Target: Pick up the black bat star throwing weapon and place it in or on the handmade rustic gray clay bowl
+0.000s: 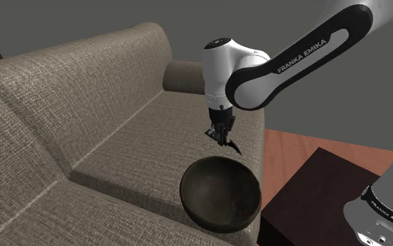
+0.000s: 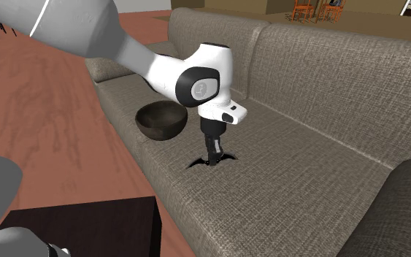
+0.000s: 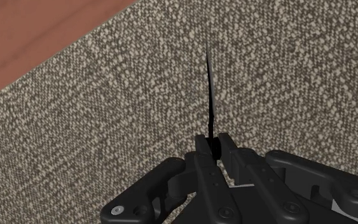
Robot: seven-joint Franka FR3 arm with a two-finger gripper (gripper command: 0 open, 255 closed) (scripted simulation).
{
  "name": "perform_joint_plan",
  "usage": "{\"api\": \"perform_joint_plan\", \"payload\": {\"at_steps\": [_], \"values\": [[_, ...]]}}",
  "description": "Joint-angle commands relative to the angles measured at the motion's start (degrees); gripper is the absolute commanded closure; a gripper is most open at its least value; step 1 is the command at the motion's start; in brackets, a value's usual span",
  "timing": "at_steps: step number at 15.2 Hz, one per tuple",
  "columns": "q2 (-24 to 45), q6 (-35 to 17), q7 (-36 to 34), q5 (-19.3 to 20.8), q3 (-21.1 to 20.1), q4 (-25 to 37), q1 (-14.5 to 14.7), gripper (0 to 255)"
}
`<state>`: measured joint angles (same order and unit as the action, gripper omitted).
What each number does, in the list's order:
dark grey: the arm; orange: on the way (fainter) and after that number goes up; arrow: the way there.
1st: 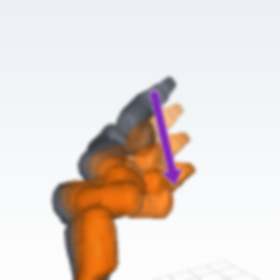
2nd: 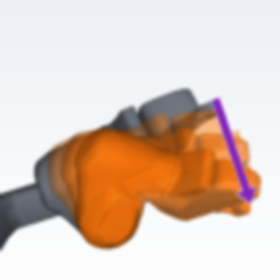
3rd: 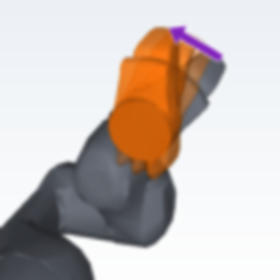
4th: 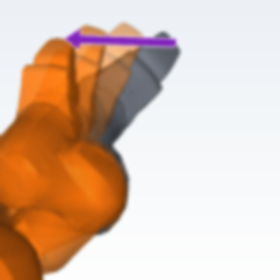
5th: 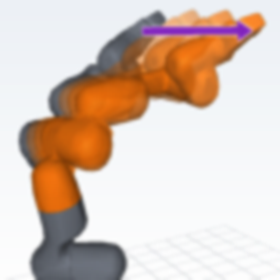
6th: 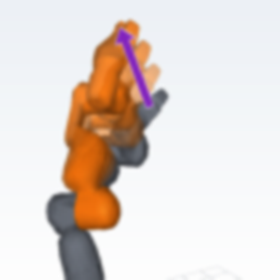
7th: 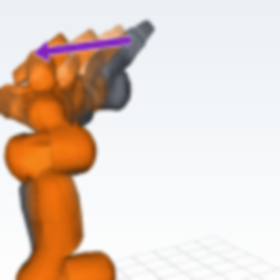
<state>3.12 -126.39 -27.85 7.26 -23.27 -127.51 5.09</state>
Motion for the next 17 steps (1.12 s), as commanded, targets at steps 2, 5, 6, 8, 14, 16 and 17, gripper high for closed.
{"api": "perform_joint_plan", "payload": {"at_steps": [2,5,6,8,14,16,17], "values": [[0.00,0.00,0.00,0.00,0.00,0.00,0.00,255],[-0.95,1.43,0.50,-0.59,-0.04,0.60,-0.04,255],[-1.41,2.16,0.73,-0.86,-0.05,0.93,-0.06,255],[-2.28,3.62,1.19,-1.38,-0.06,1.61,-0.08,255],[-4.61,8.04,2.38,-2.68,0.00,3.98,-0.14,255],[-5.28,9.53,2.73,-3.03,0.04,4.86,-0.15,255],[-5.60,10.27,2.89,-3.19,0.07,5.33,-0.16,255]]}}
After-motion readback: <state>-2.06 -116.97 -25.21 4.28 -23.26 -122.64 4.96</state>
